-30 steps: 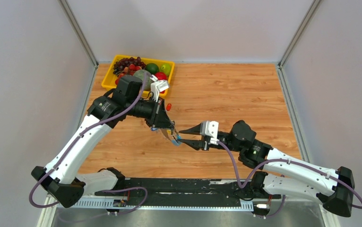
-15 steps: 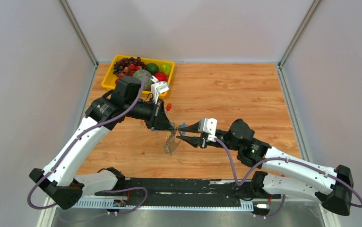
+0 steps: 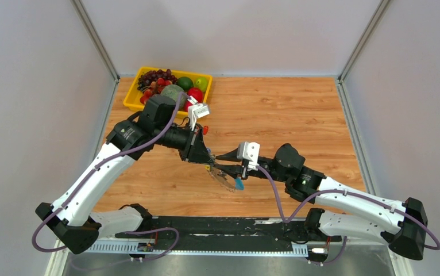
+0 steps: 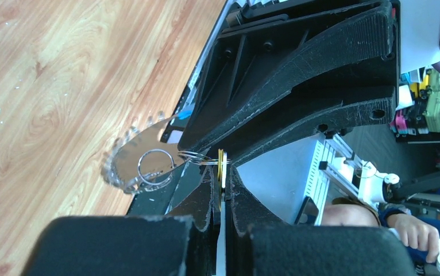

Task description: Remove the keys from the keyring

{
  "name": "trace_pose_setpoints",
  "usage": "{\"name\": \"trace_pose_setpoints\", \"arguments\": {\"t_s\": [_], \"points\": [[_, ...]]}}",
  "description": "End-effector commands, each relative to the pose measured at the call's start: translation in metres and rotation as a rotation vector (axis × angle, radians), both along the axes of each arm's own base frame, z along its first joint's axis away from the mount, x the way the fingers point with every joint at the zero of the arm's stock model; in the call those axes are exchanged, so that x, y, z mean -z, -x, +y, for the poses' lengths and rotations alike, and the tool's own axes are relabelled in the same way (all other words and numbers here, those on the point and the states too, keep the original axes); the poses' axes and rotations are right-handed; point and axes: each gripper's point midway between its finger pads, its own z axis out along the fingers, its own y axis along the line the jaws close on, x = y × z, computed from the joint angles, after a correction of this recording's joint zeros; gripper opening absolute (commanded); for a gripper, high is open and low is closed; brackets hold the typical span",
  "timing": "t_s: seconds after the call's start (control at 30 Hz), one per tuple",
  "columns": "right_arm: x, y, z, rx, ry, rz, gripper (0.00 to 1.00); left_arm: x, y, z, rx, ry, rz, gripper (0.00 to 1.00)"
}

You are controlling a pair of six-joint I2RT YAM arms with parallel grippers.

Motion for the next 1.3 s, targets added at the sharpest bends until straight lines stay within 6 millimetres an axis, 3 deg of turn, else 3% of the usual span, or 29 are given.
{"name": "trace_pose_setpoints", "arguments": {"t_s": [0.0, 0.13, 0.23, 0.37, 0.63, 0.9, 1.07, 1.27], "points": [[-0.037, 0.003, 0.0, -0.01, -0.095, -0.029, 0.31, -0.012, 0.008, -0.002, 0.041, 0.056, -0.036, 0.0], [-0.037, 0.005, 0.001, -0.018, -0.094, -0.032, 0.23, -0.013, 0.009, -0.003, 0.043, 0.065, -0.035, 0.0], [-0.034, 0.003, 0.002, -0.014, -0.086, -0.03, 0.01, -0.016, 0.009, -0.002, 0.039, 0.069, -0.041, 0.0], [-0.034, 0.003, -0.001, -0.008, -0.087, -0.037, 0.0, -0.018, 0.005, -0.001, 0.006, 0.059, -0.052, 0.0], [-0.045, 0.019, -0.013, -0.057, -0.11, -0.076, 0.0, 0.002, -0.011, 0.005, -0.064, -0.01, 0.015, 0.0], [-0.052, 0.035, -0.019, -0.122, -0.126, -0.104, 0.0, 0.007, -0.017, 0.005, -0.085, -0.013, 0.039, 0.0], [-0.048, 0.044, -0.014, -0.19, -0.101, -0.104, 0.0, 0.01, -0.018, 0.002, -0.075, 0.003, 0.064, 0.0], [-0.037, 0.042, -0.003, -0.209, -0.048, -0.083, 0.02, 0.0, -0.013, -0.002, -0.04, 0.046, 0.056, 0.0]]}}
